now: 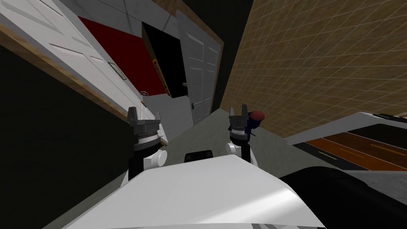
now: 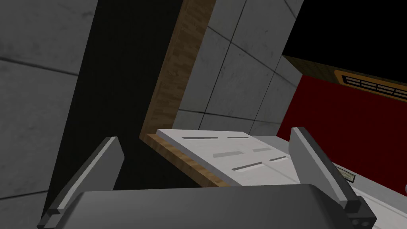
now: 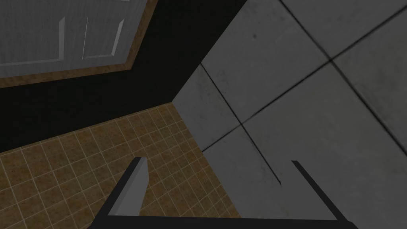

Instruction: Push the door open

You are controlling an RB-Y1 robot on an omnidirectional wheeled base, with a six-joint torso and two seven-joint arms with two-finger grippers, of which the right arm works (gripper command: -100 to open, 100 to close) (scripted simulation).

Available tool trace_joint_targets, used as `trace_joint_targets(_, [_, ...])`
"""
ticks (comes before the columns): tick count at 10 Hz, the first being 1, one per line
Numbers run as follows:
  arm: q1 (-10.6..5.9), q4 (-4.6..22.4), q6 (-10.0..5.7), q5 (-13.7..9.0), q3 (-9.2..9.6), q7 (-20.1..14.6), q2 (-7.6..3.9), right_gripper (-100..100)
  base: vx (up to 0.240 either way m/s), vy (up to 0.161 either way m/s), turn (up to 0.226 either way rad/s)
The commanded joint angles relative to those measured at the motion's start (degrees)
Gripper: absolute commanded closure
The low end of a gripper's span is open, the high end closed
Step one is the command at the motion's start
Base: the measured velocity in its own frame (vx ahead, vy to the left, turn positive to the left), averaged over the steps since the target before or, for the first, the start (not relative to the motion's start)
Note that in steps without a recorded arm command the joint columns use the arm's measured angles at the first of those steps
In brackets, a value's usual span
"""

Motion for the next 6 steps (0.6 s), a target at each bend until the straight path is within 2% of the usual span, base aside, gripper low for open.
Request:
trace_joint_targets(1, [-0.73,1.87,-0.26,0.05,0.2,0.09,-0.37,-100,0.052,0.007,0.041])
trace_joint_targets(4, [-2.79,7.14,-0.99,0.17,0.76,0.32,-1.19,-100,0.16,-0.025,0.074])
trace_joint_targets(6, [-3.65,9.35,-1.3,0.23,1.0,0.43,-1.5,-100,0.142,-0.019,0.044])
